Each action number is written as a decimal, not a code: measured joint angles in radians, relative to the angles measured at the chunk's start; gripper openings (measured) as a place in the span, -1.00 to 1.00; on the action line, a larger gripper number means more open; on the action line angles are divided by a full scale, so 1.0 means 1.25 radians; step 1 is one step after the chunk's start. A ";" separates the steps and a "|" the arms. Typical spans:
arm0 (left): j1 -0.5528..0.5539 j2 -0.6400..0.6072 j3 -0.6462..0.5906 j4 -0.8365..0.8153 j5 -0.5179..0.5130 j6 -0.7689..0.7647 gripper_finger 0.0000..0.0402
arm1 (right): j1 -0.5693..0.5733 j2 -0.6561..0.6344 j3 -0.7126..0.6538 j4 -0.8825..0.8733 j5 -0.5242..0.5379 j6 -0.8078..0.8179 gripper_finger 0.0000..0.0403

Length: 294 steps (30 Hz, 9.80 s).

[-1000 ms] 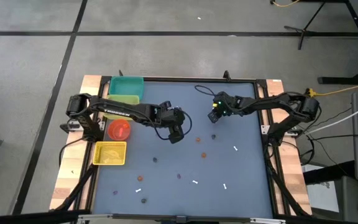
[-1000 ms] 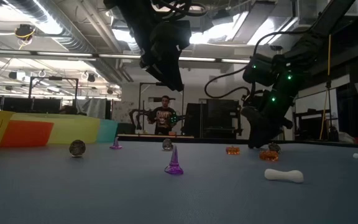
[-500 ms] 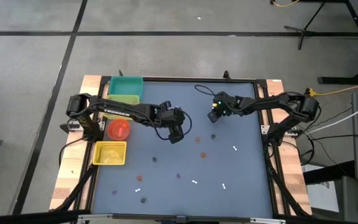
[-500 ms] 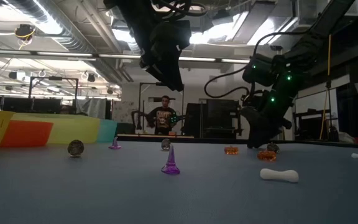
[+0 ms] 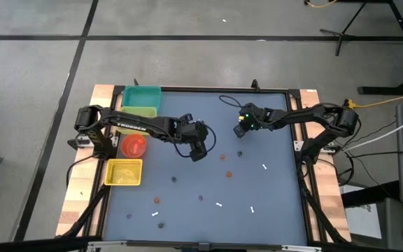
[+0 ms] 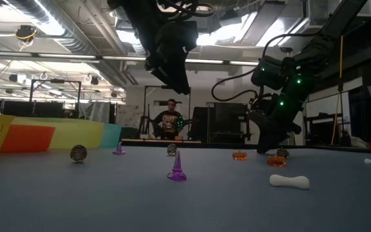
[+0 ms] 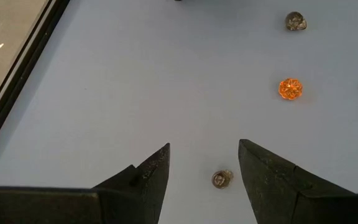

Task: Sort Halloween decoration
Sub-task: Put the top right white bone toy into the yellow bin, then put the middle left black skull toy into the green bin

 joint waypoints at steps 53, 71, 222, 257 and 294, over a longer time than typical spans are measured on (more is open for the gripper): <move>-0.047 0.000 0.000 0.242 0.108 0.478 -0.13 | 0.093 -0.001 0.152 0.050 -0.818 -0.025 -0.84; -0.078 0.000 0.000 0.202 0.145 0.483 -0.13 | 0.163 -0.002 0.153 0.214 -0.817 0.001 -0.84; -0.473 -0.007 -0.090 -0.809 0.293 -0.571 -0.58 | 0.162 -0.002 0.153 0.274 -0.773 -0.044 -0.31; -0.328 -0.006 -0.044 -0.342 0.174 -0.333 -0.27 | 0.162 -0.002 0.153 0.275 -0.773 -0.044 -0.31; -0.323 -0.006 -0.292 0.055 0.108 -0.531 -0.27 | 0.162 -0.002 0.153 0.274 -0.773 -0.044 -0.31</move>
